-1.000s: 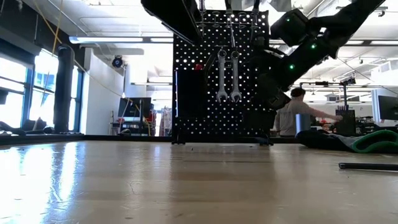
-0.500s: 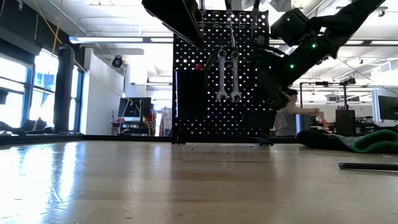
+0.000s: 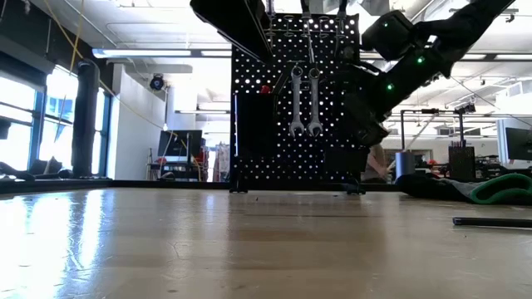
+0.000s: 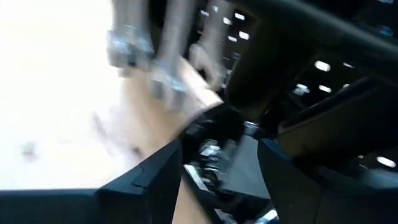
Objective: Hang tools onto peg board
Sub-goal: Put the blue pick tool on the left black bin on the peg board
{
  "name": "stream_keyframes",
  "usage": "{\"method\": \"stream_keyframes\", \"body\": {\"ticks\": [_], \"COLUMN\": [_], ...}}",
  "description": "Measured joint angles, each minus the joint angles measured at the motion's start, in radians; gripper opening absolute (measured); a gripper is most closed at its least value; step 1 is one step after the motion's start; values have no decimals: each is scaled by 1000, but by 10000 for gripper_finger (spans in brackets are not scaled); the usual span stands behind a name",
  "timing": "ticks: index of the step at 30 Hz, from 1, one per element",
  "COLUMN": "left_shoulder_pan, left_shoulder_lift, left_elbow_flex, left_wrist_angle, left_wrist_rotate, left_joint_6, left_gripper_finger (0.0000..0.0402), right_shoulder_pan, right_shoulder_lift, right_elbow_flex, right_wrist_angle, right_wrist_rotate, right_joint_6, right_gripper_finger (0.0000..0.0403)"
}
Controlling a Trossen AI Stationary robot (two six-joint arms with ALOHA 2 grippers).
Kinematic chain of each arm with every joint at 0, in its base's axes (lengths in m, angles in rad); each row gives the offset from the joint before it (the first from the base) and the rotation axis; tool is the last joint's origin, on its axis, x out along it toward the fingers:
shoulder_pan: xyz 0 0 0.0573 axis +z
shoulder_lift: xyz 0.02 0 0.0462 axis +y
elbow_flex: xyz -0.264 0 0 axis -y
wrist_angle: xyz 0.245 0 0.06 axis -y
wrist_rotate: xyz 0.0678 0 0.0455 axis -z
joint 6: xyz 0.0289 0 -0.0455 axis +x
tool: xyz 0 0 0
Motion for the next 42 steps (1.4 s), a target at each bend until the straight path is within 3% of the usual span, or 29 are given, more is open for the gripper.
{"method": "stream_keyframes", "body": {"ticks": [21,30,42], "left_shoulder_pan": [0,1,1], "left_shoulder_lift": [0,5,167], "left_elbow_flex": [0,0,1], "left_wrist_angle": [2,4,20], "left_wrist_rotate": [-1,-17,-9], "left_joint_6": [-19,-35,-7], "left_gripper_finger": [78,78,78], "right_shoulder_pan": [244,373,529], "right_shoulder_lift": [-1,-1,-1], "right_elbow_flex": [0,0,0], "right_wrist_angle": [20,-50,-207], "right_wrist_rotate": [-74,-83,-254], "right_joint_6": [95,145,337], "right_gripper_finger": [206,206,206]}}
